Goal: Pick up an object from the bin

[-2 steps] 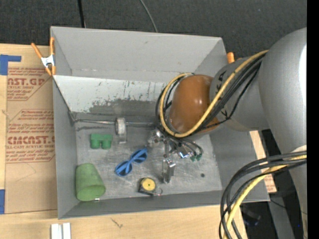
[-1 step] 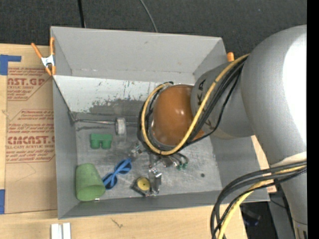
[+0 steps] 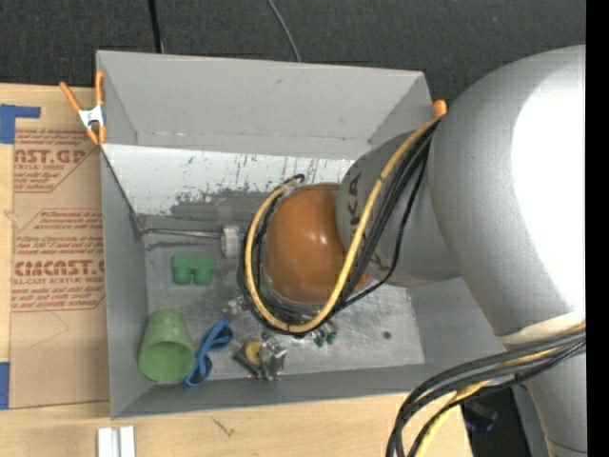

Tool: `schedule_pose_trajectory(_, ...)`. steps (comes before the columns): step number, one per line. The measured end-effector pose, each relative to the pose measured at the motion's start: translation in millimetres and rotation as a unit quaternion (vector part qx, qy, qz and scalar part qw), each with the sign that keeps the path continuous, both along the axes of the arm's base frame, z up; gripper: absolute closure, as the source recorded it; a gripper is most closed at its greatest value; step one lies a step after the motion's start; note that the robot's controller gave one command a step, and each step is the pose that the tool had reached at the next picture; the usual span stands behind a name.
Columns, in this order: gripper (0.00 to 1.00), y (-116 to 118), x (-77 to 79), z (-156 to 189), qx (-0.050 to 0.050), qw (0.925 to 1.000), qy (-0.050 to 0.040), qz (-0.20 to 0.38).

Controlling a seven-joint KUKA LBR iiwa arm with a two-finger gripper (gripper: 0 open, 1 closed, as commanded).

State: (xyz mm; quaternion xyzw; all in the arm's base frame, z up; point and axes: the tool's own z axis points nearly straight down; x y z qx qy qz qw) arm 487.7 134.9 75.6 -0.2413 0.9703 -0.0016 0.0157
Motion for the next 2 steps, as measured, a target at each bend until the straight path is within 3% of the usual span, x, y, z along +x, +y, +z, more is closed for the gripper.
schedule_pose_trajectory(1,1.00,0,-2.0,-1,0.001,1.0000,0.0053,-0.002)
schedule_pose_trajectory(2,1.00,10,25.9,128,-0.001,0.9992,0.0109,0.037)
